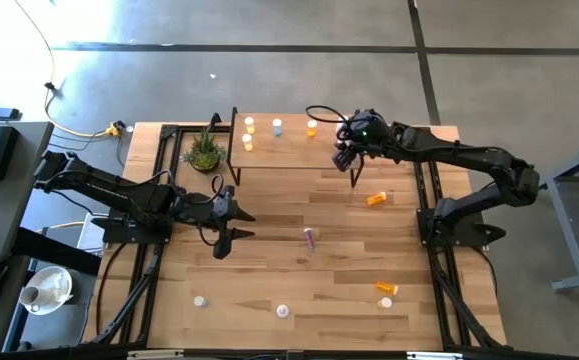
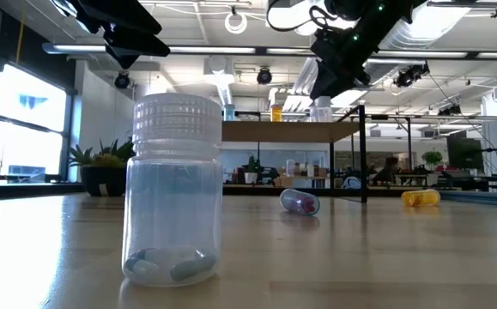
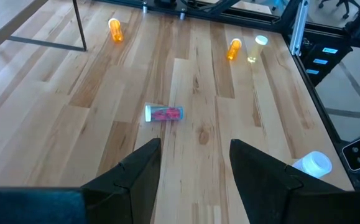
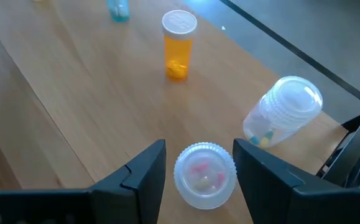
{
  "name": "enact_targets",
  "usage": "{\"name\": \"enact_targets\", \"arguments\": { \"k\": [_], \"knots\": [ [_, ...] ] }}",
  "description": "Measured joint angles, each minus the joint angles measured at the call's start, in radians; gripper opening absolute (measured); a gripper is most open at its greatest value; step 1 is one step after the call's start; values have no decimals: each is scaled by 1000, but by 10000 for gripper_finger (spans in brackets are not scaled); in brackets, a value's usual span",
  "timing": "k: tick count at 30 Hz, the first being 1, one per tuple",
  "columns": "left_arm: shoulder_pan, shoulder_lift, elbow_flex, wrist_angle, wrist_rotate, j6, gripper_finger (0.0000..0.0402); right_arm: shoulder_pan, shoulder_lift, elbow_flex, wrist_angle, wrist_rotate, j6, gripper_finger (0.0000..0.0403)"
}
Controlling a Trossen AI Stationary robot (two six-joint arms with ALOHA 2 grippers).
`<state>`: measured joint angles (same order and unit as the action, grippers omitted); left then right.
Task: Pick and place medicine bottles onto shelf by color
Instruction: Put the right white pill bottle on the shelf aligned with the other white pill bottle, then put the bottom blue pill bottle on the shelf aligned with the other blue pill bottle
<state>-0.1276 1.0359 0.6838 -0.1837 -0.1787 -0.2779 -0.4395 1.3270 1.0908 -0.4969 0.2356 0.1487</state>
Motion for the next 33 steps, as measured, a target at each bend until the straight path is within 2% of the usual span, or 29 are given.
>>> {"name": "enact_targets", "arguments": {
  "k": [20,33],
  "knots": [
    [0,0,0,-14,1,-7,181,-40,-16,32,17,-11,-78,178],
    [-51,-18,1,-109,11,-123,181,96,-94,99,-63,-13,-77,178]
  ]
}}
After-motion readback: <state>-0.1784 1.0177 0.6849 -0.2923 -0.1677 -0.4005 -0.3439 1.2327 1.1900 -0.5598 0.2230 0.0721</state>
